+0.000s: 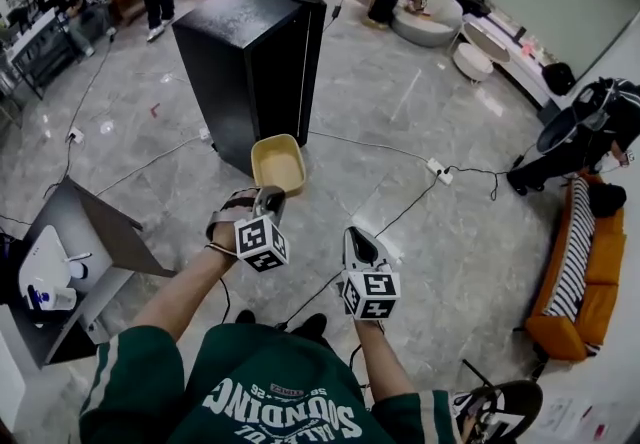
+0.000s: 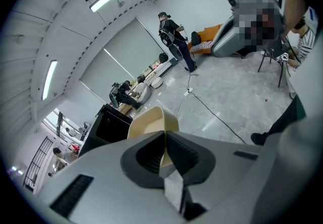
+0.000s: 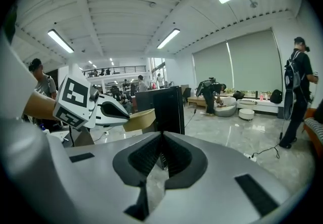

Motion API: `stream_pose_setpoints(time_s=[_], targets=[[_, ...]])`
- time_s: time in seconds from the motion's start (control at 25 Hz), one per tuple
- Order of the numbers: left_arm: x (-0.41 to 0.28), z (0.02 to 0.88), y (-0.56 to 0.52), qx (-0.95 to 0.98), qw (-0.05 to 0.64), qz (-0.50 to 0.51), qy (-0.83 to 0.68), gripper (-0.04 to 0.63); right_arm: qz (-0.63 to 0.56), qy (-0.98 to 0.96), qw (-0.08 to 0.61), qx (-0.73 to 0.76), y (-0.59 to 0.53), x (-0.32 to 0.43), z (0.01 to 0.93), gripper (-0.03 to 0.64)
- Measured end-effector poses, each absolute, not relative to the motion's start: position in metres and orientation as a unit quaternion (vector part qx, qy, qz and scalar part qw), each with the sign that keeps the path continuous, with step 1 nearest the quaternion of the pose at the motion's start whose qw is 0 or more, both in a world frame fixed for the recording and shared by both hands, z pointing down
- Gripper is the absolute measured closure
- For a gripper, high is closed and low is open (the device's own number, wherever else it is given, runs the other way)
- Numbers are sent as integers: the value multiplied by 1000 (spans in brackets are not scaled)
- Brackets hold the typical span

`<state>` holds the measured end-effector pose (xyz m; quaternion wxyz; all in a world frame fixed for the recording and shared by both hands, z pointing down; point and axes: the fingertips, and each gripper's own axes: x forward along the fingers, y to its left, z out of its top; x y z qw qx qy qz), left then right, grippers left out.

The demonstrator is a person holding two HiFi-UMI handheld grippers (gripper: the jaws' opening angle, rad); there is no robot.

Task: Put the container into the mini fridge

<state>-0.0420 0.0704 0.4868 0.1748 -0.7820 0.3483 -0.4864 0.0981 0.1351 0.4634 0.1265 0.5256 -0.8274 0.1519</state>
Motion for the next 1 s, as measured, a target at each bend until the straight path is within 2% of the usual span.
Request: stream_pose_setpoints(time_s=[0.64, 1.0], targets=[[5, 492, 73, -757, 149, -504, 388, 571, 147, -854, 136, 480, 130, 159, 468, 581], [10, 497, 29, -753, 149, -504, 395, 571, 136, -862, 138, 468, 84, 161, 466, 581]])
